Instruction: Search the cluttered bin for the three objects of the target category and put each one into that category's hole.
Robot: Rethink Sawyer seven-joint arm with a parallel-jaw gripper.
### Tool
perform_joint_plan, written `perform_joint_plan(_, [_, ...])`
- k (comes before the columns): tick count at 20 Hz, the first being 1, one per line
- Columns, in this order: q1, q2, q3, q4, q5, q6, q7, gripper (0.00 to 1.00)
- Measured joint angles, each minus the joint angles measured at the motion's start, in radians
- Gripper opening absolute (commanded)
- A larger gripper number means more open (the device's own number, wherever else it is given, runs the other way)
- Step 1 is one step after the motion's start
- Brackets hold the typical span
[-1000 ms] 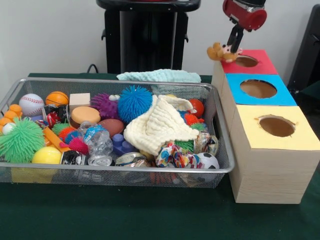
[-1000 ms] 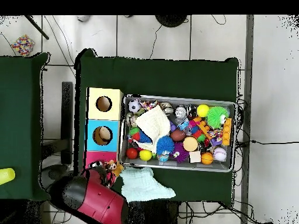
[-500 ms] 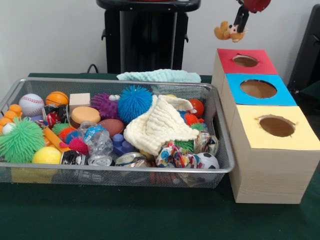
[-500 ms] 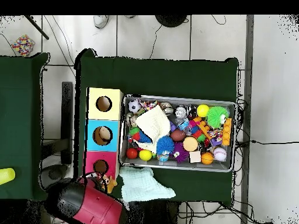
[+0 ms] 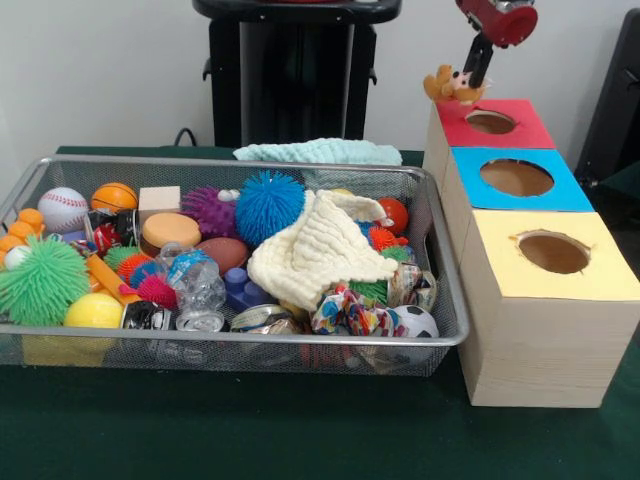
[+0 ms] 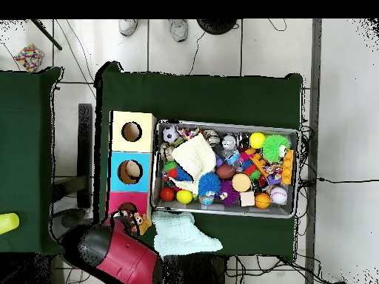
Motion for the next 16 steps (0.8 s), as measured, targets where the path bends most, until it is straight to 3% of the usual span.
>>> perform_joint_plan(16, [0.04,0.046,0.023,0.0,0.084,-0.041,0.066,0.0])
